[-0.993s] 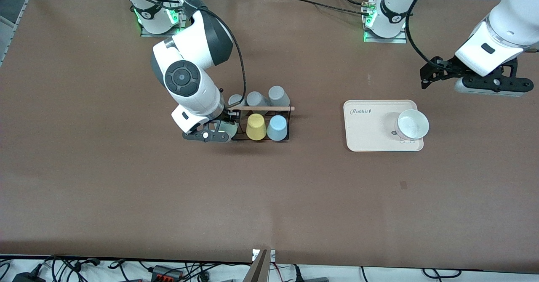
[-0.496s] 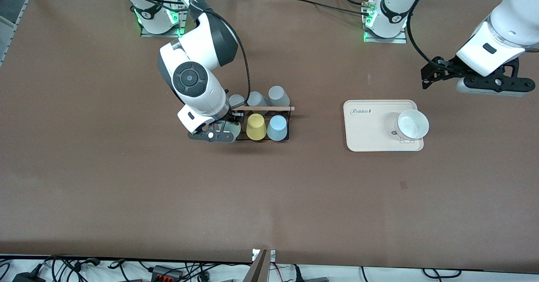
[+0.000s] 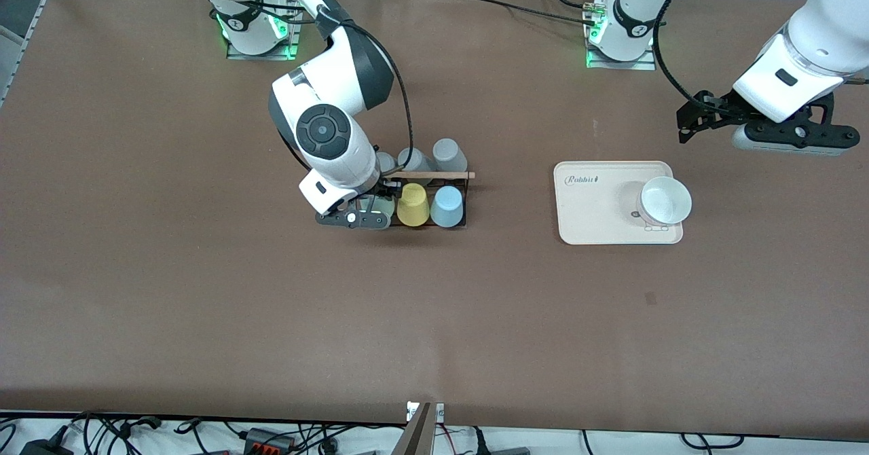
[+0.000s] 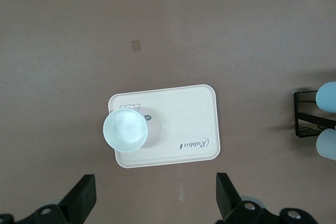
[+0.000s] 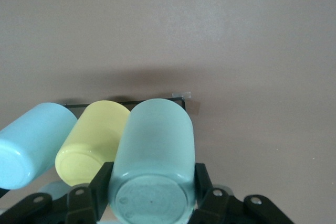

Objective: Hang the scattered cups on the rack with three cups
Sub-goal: 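Hang the pale green cup on the rack beside the yellow cup, then open the right gripper and draw it back from the rack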

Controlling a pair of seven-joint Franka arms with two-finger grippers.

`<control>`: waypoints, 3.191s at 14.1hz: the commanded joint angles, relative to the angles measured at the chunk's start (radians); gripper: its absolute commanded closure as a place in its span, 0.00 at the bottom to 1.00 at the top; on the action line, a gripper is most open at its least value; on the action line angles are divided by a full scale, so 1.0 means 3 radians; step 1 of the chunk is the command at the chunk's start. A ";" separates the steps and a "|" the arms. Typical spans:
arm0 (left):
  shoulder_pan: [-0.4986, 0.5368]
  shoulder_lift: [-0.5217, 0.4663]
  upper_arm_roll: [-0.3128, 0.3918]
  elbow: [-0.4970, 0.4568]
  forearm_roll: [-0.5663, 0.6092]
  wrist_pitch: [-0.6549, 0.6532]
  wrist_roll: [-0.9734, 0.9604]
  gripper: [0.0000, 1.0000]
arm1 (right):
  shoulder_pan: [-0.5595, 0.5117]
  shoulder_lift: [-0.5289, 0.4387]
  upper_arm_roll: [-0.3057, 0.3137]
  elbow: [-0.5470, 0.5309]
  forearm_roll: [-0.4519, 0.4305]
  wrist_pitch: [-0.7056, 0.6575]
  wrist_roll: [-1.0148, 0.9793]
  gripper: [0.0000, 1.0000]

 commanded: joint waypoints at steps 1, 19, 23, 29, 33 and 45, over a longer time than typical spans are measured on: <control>0.0032 0.0062 -0.0017 0.0114 -0.0061 -0.0033 0.0056 0.00 | 0.0029 0.0113 -0.0028 0.0102 0.0033 0.0006 0.0040 0.75; 0.0032 0.0113 -0.0017 0.0201 -0.0071 -0.0048 0.0051 0.00 | -0.0032 0.0252 -0.0043 0.0250 0.0039 -0.0090 0.0061 0.00; 0.0027 0.0113 -0.0017 0.0201 -0.0066 -0.0048 0.0051 0.00 | -0.0185 0.0007 -0.0068 0.0368 0.0008 -0.0403 0.0025 0.00; 0.0027 0.0113 -0.0022 0.0206 -0.0061 -0.0048 0.0051 0.00 | -0.0696 -0.0356 -0.0068 0.0368 -0.0007 -0.0669 -0.0450 0.00; 0.0022 0.0113 -0.0022 0.0206 -0.0066 -0.0048 0.0056 0.00 | -0.1085 -0.0541 -0.0063 0.0368 -0.0013 -0.0705 -0.0895 0.00; 0.0027 0.0113 -0.0017 0.0206 -0.0066 -0.0048 0.0056 0.00 | -0.1622 -0.0827 -0.0069 0.0353 -0.0197 -0.0935 -0.1626 0.00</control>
